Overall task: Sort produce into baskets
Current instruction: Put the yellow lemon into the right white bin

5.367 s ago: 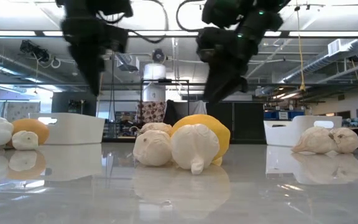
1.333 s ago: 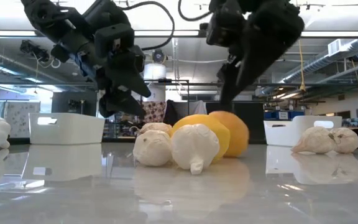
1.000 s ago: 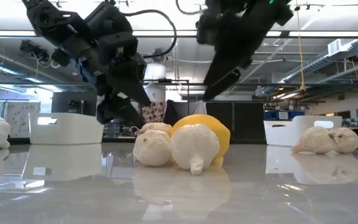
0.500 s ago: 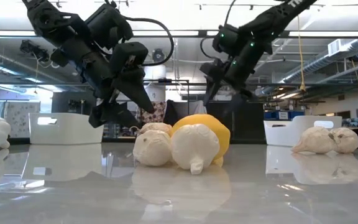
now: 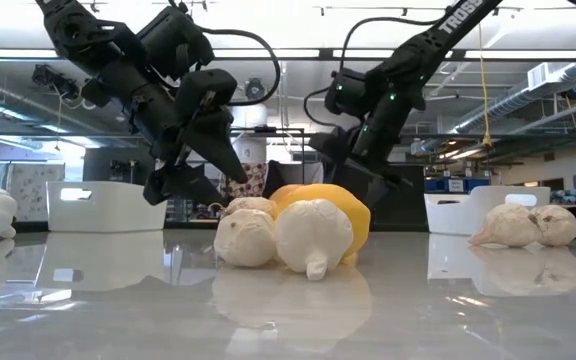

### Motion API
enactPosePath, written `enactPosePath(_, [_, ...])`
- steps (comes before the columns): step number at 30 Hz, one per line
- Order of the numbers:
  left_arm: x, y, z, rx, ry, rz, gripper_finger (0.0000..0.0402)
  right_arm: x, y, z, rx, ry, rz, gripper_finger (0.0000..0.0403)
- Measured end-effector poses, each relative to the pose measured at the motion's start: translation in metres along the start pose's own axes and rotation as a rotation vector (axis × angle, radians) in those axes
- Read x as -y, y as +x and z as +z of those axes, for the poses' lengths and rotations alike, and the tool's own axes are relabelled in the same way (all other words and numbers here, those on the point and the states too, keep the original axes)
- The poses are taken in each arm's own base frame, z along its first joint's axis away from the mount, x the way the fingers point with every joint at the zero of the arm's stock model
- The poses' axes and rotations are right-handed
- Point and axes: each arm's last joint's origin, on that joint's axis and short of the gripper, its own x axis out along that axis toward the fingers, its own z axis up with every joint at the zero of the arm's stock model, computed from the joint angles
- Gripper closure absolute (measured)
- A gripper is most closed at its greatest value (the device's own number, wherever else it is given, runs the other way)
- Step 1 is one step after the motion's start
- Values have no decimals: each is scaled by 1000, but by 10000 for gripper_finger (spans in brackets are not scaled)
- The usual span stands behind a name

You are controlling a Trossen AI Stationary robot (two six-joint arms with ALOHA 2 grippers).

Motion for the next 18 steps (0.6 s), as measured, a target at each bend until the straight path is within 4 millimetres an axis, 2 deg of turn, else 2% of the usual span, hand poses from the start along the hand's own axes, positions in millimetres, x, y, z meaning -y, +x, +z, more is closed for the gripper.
enactPosePath(5, [-1,0,-1,-9,3,9,149,7,18,2,-33,53,-9,38])
enactPosePath(9, [-2,0,-2,-18,2,18,149,10,26,2,-59,63,-6,62])
enactPosePath(15, [-3,0,-3,-29,19,26,149,11,23,1,-52,24,-19,148])
enactPosePath(18, [-4,0,-4,-42,22,39,149,10,13,4,-51,-8,27,182])
